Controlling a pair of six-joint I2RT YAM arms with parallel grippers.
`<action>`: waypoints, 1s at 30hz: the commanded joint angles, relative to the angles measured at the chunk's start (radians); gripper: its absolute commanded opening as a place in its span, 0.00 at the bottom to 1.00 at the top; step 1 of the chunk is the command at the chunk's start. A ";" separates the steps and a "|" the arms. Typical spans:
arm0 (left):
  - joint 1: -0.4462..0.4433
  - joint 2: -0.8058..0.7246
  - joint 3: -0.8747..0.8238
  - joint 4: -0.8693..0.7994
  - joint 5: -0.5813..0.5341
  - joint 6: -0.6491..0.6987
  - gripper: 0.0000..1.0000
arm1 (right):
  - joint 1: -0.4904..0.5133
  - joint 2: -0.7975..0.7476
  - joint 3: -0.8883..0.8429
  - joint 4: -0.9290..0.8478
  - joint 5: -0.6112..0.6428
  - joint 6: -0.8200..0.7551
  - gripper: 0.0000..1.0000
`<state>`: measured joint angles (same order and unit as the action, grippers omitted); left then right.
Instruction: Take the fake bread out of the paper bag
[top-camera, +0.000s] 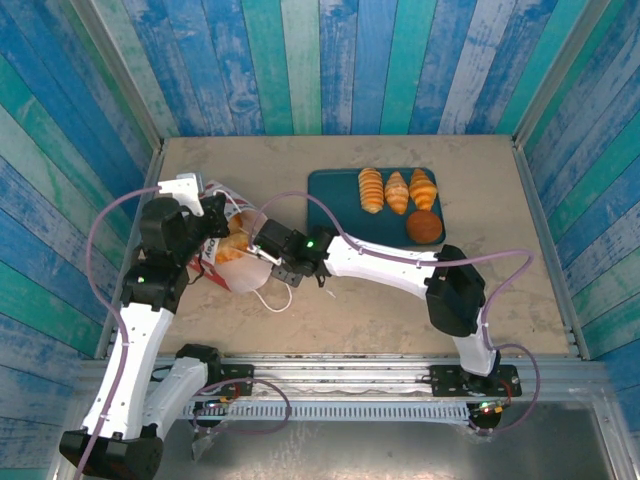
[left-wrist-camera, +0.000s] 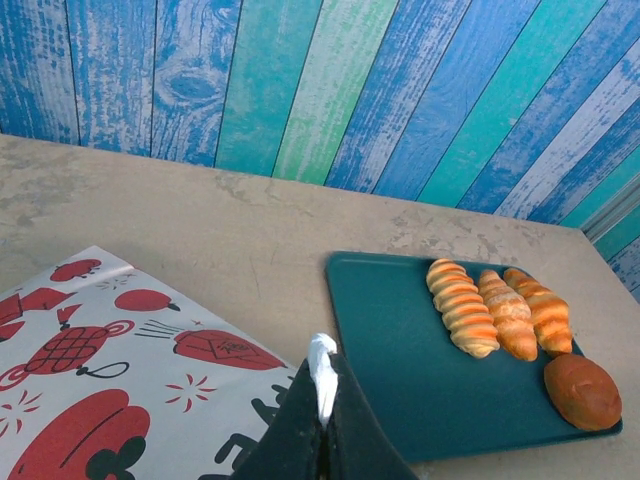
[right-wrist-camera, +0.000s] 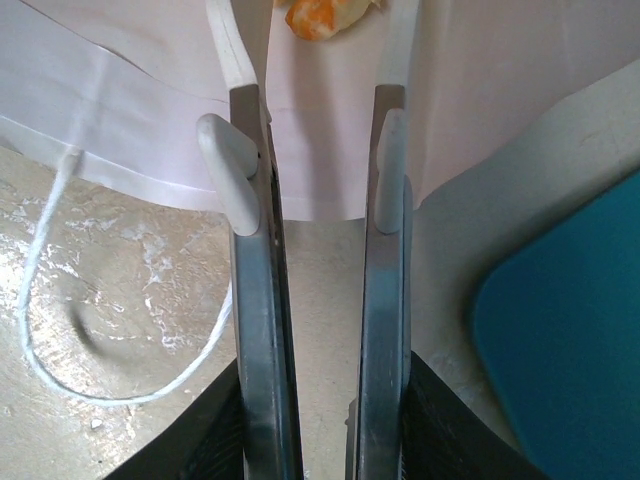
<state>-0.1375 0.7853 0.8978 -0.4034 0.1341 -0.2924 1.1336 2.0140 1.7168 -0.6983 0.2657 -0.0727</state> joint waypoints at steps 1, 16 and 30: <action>-0.001 -0.018 0.003 0.044 0.007 0.001 0.00 | 0.000 0.012 0.021 -0.018 -0.014 0.036 0.37; -0.001 -0.010 0.006 0.056 0.005 -0.007 0.00 | -0.029 -0.047 0.037 -0.056 -0.192 0.134 0.24; 0.000 0.043 -0.003 0.152 0.082 -0.068 0.00 | -0.083 -0.264 -0.105 -0.091 -0.300 0.212 0.23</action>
<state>-0.1375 0.8150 0.8974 -0.3214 0.1726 -0.3313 1.0637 1.7943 1.6318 -0.7803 -0.0013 0.1055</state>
